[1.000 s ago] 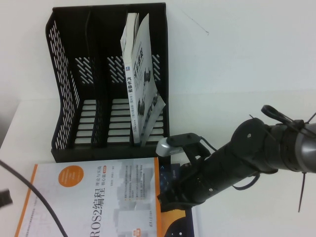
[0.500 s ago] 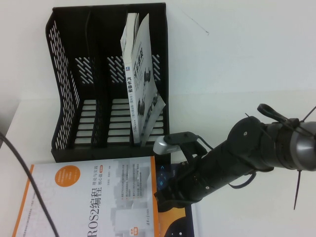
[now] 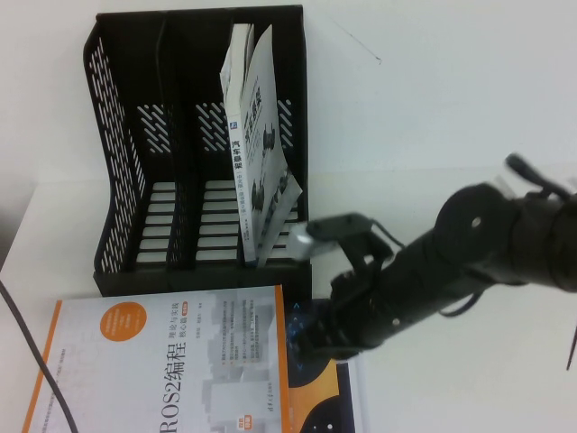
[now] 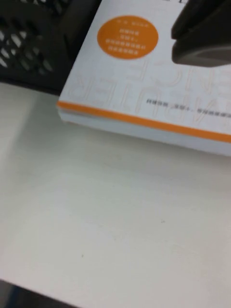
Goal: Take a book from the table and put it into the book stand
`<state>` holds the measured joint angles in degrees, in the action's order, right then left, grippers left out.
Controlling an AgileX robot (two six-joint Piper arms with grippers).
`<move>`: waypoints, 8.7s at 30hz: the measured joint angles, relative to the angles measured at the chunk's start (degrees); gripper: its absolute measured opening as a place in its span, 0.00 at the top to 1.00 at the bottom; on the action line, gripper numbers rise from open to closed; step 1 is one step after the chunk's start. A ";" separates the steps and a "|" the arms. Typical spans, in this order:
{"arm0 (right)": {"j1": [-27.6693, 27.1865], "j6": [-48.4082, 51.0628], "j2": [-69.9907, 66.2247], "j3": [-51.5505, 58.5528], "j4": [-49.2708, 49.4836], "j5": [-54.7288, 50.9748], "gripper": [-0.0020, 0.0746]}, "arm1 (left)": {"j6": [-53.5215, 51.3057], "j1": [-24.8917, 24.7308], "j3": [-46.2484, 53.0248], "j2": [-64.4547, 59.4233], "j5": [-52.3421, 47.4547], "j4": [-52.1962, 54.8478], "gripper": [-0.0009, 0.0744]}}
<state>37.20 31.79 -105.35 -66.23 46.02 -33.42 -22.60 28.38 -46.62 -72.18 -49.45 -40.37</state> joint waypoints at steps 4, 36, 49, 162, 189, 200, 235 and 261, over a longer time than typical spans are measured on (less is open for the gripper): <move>0.20 2.85 1.89 -2.56 2.11 -2.23 0.97 | -6.91 2.26 -0.23 -6.24 -2.63 -5.63 0.99; -0.85 -3.59 -3.95 -4.65 -1.05 -5.12 0.97 | -17.60 3.32 -7.66 -29.72 -12.01 -10.25 0.36; -2.19 -6.55 -8.07 -4.65 -1.13 -7.96 0.97 | -19.16 7.56 -7.66 -31.82 -17.03 -16.41 0.36; -8.28 -5.18 19.26 -4.98 -11.21 -26.76 0.97 | 15.14 -11.69 -69.51 -15.88 -17.52 -5.71 0.81; -8.28 -6.50 19.26 -4.98 -11.40 -25.15 0.97 | 34.63 -34.14 -69.73 -27.06 -7.61 27.30 0.81; -8.28 -6.50 19.26 -4.98 -11.44 -24.51 0.97 | 36.57 -36.94 -69.73 -32.23 -8.09 28.77 0.82; -8.28 -7.19 19.37 -4.98 -11.56 -23.63 0.97 | 34.92 -36.88 -69.84 -34.55 -2.84 22.57 0.35; -8.28 -42.23 56.02 3.98 -58.50 -23.30 0.97 | 35.17 -36.88 -29.74 12.94 14.81 41.10 0.99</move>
<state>28.92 -10.45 -49.33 -62.25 -12.48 -56.72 12.57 -8.50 -76.36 -59.24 -34.65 0.73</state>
